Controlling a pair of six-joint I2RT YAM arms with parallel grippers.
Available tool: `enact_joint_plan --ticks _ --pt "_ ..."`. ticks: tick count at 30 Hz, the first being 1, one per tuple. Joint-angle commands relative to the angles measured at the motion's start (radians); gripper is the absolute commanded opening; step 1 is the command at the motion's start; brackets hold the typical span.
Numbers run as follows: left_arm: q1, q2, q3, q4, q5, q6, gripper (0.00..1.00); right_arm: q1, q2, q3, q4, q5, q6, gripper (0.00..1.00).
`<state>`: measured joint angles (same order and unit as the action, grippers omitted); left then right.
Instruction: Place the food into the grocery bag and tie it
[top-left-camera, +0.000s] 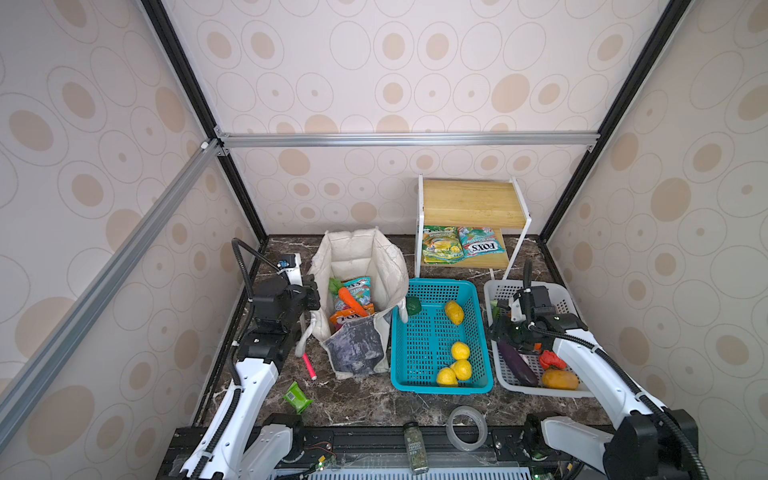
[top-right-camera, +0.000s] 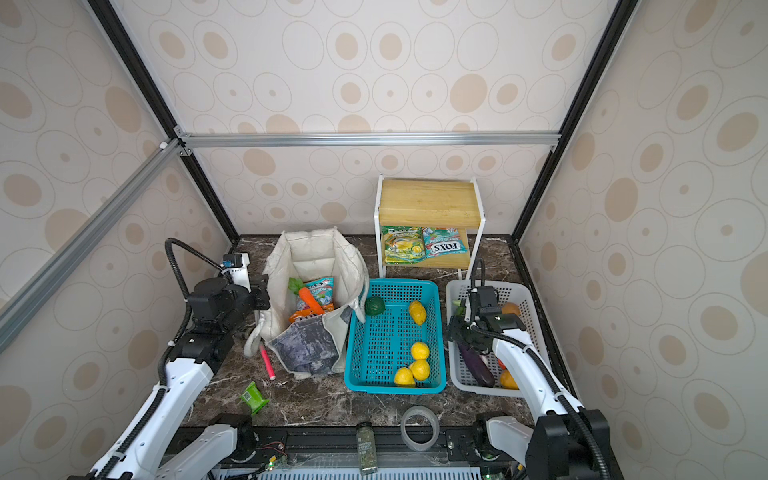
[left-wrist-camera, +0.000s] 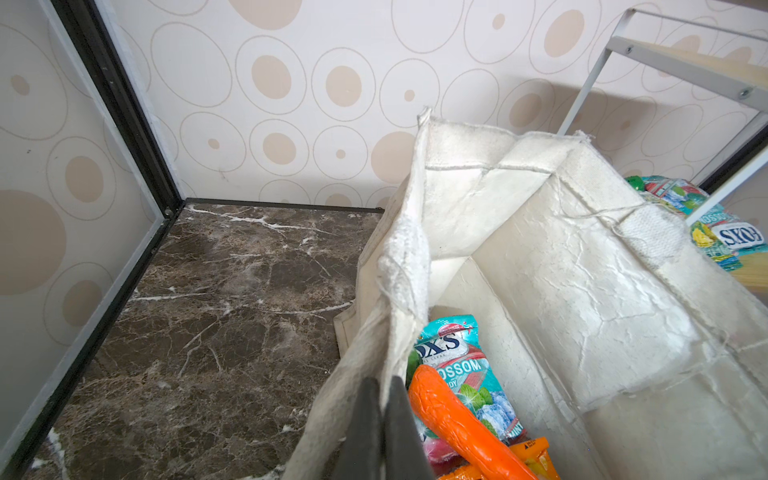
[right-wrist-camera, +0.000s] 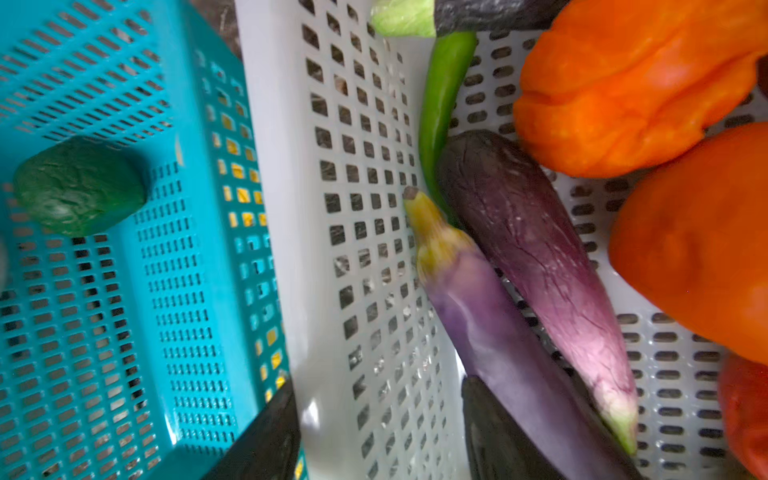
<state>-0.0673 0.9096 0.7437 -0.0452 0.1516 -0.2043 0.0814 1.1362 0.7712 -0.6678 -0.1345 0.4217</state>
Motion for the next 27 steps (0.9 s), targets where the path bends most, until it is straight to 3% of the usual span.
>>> enact_joint_plan --ticks 1,7,13,20,24,27 --pt "0.006 -0.009 0.015 0.017 0.007 0.016 0.00 -0.014 -0.092 -0.043 0.026 0.000 -0.002 0.63" --pt "0.006 -0.029 0.008 0.025 0.006 0.014 0.00 -0.013 -0.119 -0.029 0.092 -0.185 -0.026 0.65" --pt "0.006 -0.016 0.011 0.026 0.018 0.012 0.00 -0.038 -0.123 -0.006 0.027 0.075 0.025 0.60" --pt "0.006 -0.019 0.013 0.027 0.026 0.011 0.00 -0.057 -0.129 -0.075 0.115 0.047 0.032 0.58" --pt "0.005 -0.016 0.013 0.027 0.030 0.009 0.00 -0.060 -0.057 -0.068 0.067 0.073 0.037 0.50" --pt "0.006 -0.014 0.015 0.025 0.033 0.009 0.00 -0.060 -0.022 -0.070 0.062 0.012 0.021 0.48"
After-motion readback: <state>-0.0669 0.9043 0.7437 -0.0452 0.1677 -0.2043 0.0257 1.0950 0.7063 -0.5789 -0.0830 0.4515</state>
